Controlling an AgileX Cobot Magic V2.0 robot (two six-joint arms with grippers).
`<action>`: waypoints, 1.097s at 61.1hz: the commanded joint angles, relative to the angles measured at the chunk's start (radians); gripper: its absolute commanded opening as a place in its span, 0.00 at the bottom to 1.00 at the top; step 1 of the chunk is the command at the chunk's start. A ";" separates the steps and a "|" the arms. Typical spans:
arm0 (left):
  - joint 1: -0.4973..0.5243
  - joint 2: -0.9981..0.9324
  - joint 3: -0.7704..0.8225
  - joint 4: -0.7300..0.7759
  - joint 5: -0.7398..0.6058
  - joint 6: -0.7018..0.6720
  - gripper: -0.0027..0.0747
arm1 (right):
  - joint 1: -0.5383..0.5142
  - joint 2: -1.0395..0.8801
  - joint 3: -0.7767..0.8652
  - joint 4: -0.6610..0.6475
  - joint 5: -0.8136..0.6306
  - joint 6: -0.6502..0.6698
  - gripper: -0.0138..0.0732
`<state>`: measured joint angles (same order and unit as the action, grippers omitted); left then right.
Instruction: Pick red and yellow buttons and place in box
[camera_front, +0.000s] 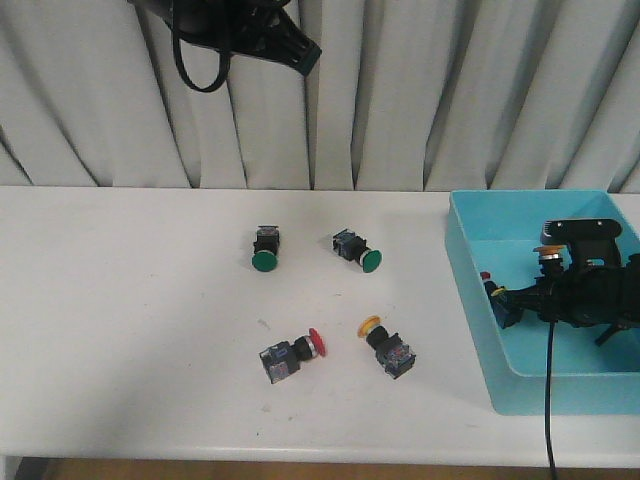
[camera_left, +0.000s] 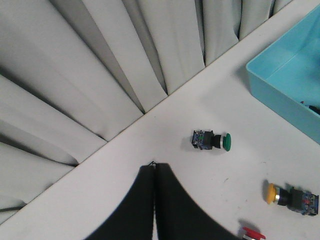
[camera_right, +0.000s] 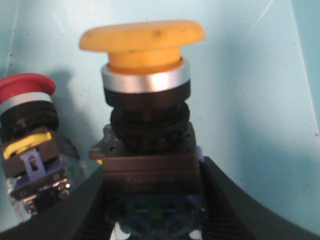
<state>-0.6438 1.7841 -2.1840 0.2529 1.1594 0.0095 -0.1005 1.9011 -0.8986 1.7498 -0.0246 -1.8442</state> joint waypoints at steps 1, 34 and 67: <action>-0.001 -0.043 -0.030 0.012 -0.045 -0.009 0.02 | -0.005 -0.039 -0.033 0.036 0.025 -0.008 0.53; -0.001 -0.043 -0.030 0.011 -0.036 -0.009 0.03 | -0.005 -0.248 -0.033 0.034 0.066 -0.014 0.69; -0.001 -0.043 -0.030 0.011 -0.043 -0.009 0.03 | 0.105 -0.957 -0.030 0.015 0.116 -0.013 0.66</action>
<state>-0.6438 1.7841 -2.1840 0.2529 1.1767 0.0095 -0.0254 1.0297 -0.9058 1.7438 0.1071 -1.8471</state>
